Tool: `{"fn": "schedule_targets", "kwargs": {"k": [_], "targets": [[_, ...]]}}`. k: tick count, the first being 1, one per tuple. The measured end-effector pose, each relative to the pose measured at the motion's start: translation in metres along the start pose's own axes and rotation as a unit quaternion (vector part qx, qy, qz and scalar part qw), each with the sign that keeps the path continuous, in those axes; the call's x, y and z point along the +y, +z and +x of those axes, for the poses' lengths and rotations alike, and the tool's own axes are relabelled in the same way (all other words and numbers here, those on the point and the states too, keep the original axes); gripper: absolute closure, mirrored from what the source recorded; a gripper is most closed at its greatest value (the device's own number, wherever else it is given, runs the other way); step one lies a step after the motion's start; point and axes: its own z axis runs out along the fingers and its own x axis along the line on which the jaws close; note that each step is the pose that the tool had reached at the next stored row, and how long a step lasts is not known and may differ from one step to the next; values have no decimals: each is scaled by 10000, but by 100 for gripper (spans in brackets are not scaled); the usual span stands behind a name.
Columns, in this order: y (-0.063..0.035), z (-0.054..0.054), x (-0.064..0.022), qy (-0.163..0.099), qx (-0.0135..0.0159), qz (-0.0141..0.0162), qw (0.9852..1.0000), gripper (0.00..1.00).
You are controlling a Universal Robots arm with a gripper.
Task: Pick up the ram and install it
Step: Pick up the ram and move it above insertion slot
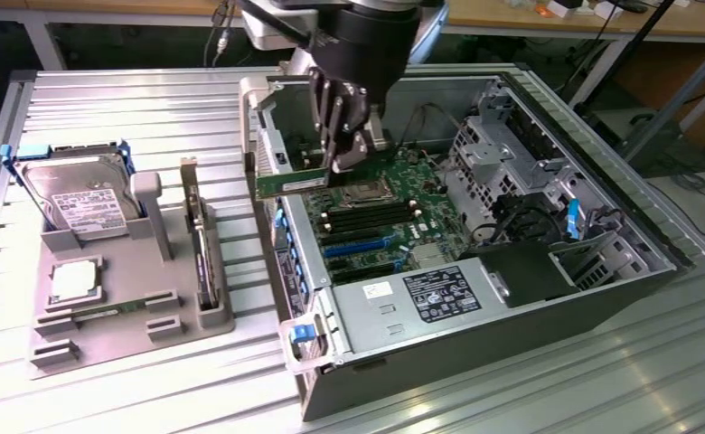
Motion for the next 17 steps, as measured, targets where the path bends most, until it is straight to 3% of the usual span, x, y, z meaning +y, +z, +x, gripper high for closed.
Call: {"fn": "schedule_targets", "kwargs": {"k": [5,6,7,8,15,17], "targets": [[-9,25,-246,-28,1,-6,10000,86],[-12,32,-320,-33,0,-8,10000,86],[-17,45,-449,-39,0,-11,10000,86],[-19,51,-510,-42,0,-12,10000,86],[-32,83,-834,-51,0,-18,10000,86],[-33,87,-862,-51,0,-18,10000,86]]}}
